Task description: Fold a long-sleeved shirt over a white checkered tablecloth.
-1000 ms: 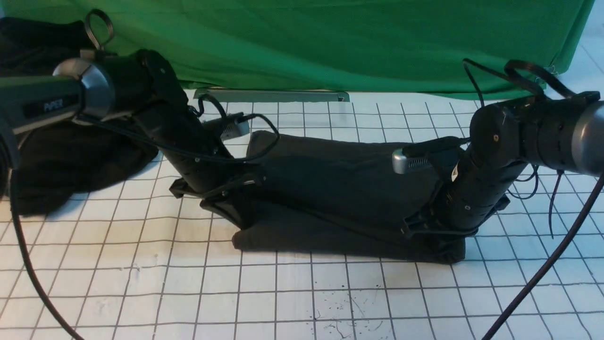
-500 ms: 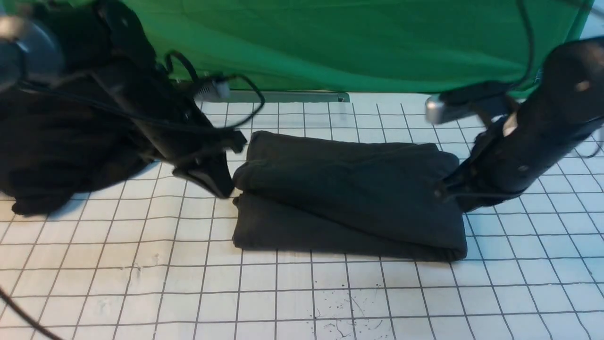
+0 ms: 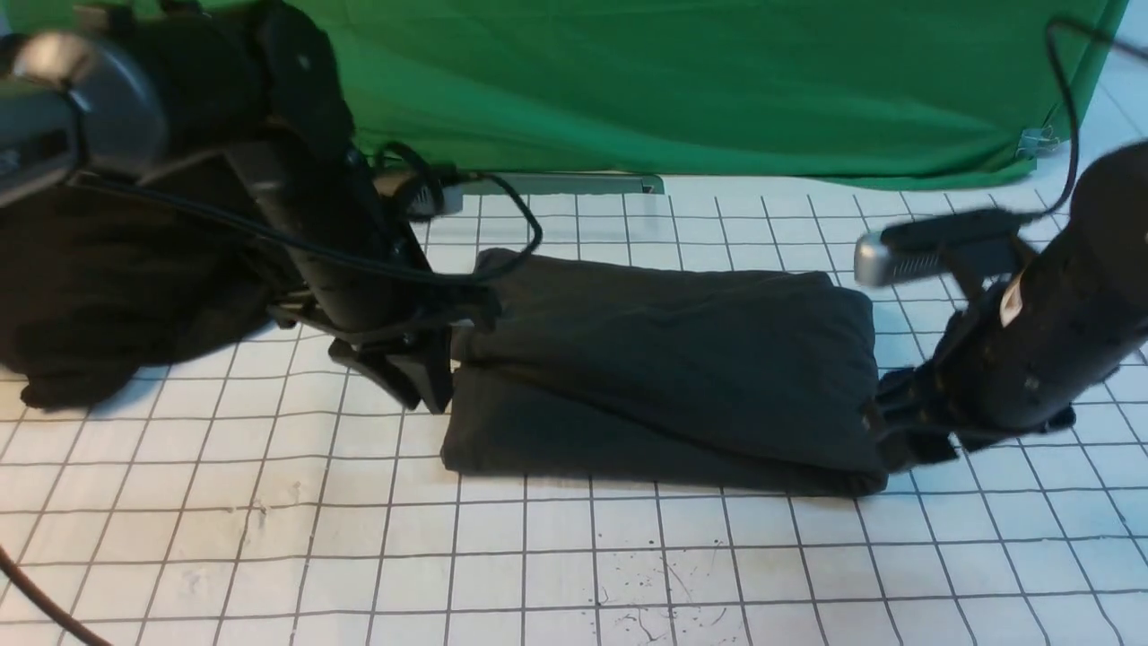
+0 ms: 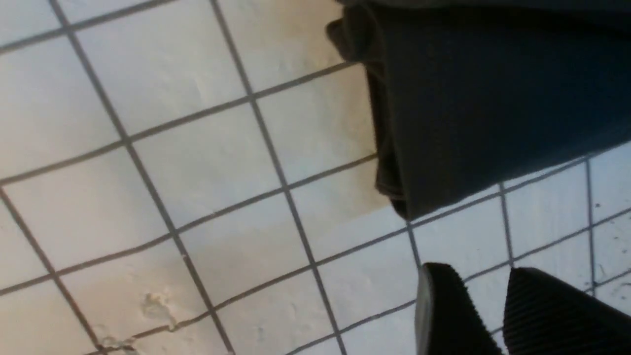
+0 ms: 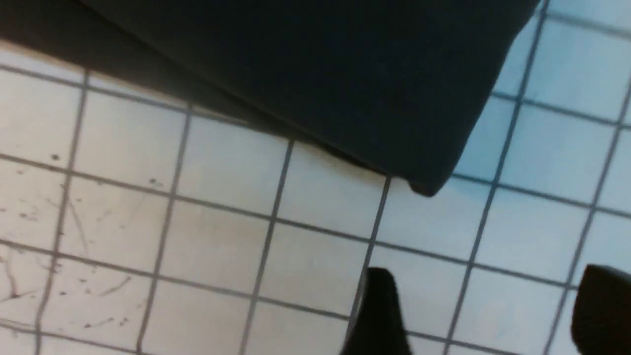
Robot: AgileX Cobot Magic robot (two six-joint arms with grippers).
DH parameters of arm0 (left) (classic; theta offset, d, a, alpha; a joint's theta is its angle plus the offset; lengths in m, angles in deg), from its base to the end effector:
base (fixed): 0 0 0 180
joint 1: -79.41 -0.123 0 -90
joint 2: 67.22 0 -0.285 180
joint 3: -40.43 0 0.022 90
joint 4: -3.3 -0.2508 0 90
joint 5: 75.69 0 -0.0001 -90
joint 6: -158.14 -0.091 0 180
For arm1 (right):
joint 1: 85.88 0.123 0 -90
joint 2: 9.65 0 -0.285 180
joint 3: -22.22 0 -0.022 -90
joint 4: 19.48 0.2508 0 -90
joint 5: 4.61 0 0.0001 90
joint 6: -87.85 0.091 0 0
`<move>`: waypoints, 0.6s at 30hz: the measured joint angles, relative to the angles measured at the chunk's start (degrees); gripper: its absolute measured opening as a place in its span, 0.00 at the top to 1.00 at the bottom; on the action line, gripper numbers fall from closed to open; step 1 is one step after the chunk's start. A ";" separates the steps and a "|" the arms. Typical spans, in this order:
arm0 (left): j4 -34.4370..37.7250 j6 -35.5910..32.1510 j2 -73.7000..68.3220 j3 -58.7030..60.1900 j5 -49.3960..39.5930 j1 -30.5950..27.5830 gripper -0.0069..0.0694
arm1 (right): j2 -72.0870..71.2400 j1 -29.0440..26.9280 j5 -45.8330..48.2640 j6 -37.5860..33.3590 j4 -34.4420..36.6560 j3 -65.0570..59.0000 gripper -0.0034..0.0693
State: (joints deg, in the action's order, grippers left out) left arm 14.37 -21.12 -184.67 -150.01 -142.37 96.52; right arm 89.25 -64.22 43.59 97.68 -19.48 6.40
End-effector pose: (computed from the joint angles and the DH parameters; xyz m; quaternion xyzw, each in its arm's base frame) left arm 0.3661 -0.1295 0.2346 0.1086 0.9884 -0.0979 0.0401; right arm 0.2860 0.1136 0.2327 -0.1019 0.9836 0.0403 0.1429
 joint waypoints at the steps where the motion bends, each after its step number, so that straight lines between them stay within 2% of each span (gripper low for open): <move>1: -0.22 0.27 -0.24 0.00 0.15 0.07 0.60 | 0.35 0.00 -0.60 0.16 0.00 -0.43 0.28; 2: -0.34 0.62 -0.82 0.00 0.53 0.07 0.58 | 1.13 0.00 -1.20 0.78 0.00 -0.78 0.27; 3: -0.40 0.97 -2.05 0.00 1.49 0.07 0.50 | 2.57 0.00 -2.61 1.44 0.00 -1.42 0.28; 6: 0.49 1.15 -4.68 0.00 3.97 0.07 0.40 | 5.93 0.00 -6.21 1.92 0.00 -1.70 0.30; 9: 5.90 0.28 -6.73 0.00 5.83 0.07 0.31 | 9.63 0.00 -9.72 2.43 0.00 -1.70 0.32; 14: 9.95 -1.37 -8.07 0.00 6.98 0.07 0.30 | 13.13 0.00 -11.57 2.48 0.00 -1.70 0.33; 18: 10.37 -1.60 -9.81 0.00 7.39 0.07 0.41 | 13.26 0.00 -12.62 2.10 -0.36 -1.62 0.46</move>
State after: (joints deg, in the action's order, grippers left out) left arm 24.74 -22.71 -194.49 -150.01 -134.98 96.59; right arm 102.51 -64.22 30.97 99.78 -19.84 4.78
